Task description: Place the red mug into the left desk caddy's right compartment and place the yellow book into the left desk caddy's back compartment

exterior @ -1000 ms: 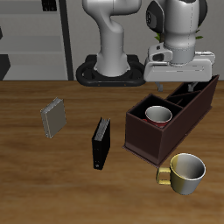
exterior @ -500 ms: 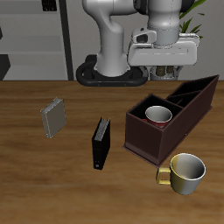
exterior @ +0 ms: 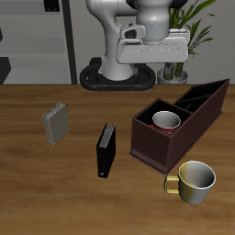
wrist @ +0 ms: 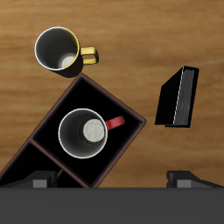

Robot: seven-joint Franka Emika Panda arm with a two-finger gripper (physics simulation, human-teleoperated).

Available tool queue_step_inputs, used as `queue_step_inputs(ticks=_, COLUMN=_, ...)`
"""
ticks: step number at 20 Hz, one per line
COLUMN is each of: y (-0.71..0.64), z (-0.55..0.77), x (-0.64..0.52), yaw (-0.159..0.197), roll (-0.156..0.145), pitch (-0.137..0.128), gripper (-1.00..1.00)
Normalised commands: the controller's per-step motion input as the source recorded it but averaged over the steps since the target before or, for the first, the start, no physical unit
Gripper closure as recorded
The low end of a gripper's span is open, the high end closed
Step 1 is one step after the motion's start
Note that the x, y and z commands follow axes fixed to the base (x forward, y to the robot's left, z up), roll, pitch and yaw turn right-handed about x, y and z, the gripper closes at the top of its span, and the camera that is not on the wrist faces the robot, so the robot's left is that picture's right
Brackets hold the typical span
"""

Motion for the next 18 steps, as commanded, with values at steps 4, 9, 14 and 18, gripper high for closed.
queue_step_inputs(ticks=4, y=-0.38, z=0.15, x=-0.06, yaw=0.055, roll=0.022, pitch=-0.015, gripper=-1.0)
queue_step_inputs(ticks=9, y=-0.43, z=0.02, x=0.05, yaw=0.03, roll=-0.009, pitch=0.024, gripper=-1.0)
queue_step_inputs(ticks=14, y=-0.55, z=0.0, x=-0.03, yaw=-0.028, roll=-0.055, pitch=0.002, gripper=-1.0)
queue_step_inputs(ticks=18, y=-0.42, z=0.03, x=-0.22, yaw=-0.028, roll=-0.048, pitch=-0.031, gripper=-1.0)
